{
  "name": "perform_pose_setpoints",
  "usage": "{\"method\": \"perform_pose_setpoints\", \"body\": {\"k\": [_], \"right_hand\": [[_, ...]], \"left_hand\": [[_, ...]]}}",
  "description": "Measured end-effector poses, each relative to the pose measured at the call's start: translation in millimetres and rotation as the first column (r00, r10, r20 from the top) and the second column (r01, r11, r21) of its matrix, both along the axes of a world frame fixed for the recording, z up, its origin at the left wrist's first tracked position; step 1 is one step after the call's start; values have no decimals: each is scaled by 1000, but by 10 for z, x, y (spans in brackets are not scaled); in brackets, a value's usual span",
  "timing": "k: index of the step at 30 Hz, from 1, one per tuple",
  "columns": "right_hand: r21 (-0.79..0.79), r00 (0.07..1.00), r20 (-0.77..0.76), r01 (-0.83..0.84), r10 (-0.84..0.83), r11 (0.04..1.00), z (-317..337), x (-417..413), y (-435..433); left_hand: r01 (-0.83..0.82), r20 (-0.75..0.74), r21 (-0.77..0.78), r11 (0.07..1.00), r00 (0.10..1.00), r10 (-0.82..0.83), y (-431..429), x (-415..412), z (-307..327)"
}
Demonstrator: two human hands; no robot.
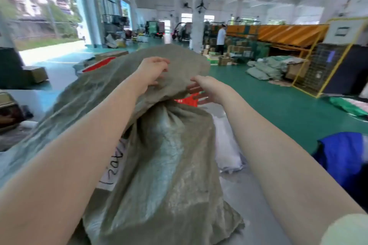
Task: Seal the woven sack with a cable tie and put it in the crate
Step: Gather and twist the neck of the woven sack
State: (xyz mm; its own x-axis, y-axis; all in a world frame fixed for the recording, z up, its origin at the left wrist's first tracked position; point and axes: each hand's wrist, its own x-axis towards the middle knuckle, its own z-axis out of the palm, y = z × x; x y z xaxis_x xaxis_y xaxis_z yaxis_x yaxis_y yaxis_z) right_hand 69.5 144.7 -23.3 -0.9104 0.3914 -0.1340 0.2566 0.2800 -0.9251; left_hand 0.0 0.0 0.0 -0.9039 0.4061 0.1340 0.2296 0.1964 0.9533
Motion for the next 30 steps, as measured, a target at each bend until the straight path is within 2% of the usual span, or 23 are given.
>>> {"method": "perform_pose_setpoints", "body": {"k": [3,7,9,12,14,17,19,21,23,25,27,28,30], "right_hand": [[145,994,106,-43,28,989,-23,-210,-292],[306,985,109,-163,136,938,-72,-462,-656],[297,985,41,-173,168,939,-80,-566,-765],[180,972,-134,-168,193,969,-87,-742,-907],[163,951,-247,-146,184,976,-62,-864,-973],[161,906,-400,-83,142,983,61,-968,-1131],[35,856,-500,-131,131,991,184,-1007,-1243],[-106,811,-573,-220,121,970,319,-1011,-1337],[-113,797,-596,-200,95,973,391,-1006,-1367],[-12,804,-594,13,-18,1000,414,-996,-1333],[126,841,-514,272,-171,954,365,-970,-1250],[193,870,-438,335,-224,922,344,-939,-1207],[256,951,-253,245,-179,935,301,-933,-1121]], "left_hand": [[-66,-11,20,998,998,66,-321,-90,33],[-164,-19,56,985,986,165,-710,-205,12],[-224,-61,55,973,972,228,-852,-248,1],[-304,-190,-86,949,940,284,-1069,-347,-38],[-245,-224,-225,943,955,195,-1164,-362,-55],[-126,-177,-450,884,983,50,-1227,-363,-79],[-203,-272,-479,854,959,75,-1239,-426,-102],[-348,-429,-414,841,890,157,-1246,-471,-93],[-434,-452,-250,865,843,292,-1256,-543,-66],[-443,-287,-5,897,860,423,-1303,-653,3],[-422,-96,237,875,886,453,-1363,-736,88],[-412,-26,321,853,896,443,-1384,-786,130],[-385,68,431,816,916,396,-1399,-820,223]]}}
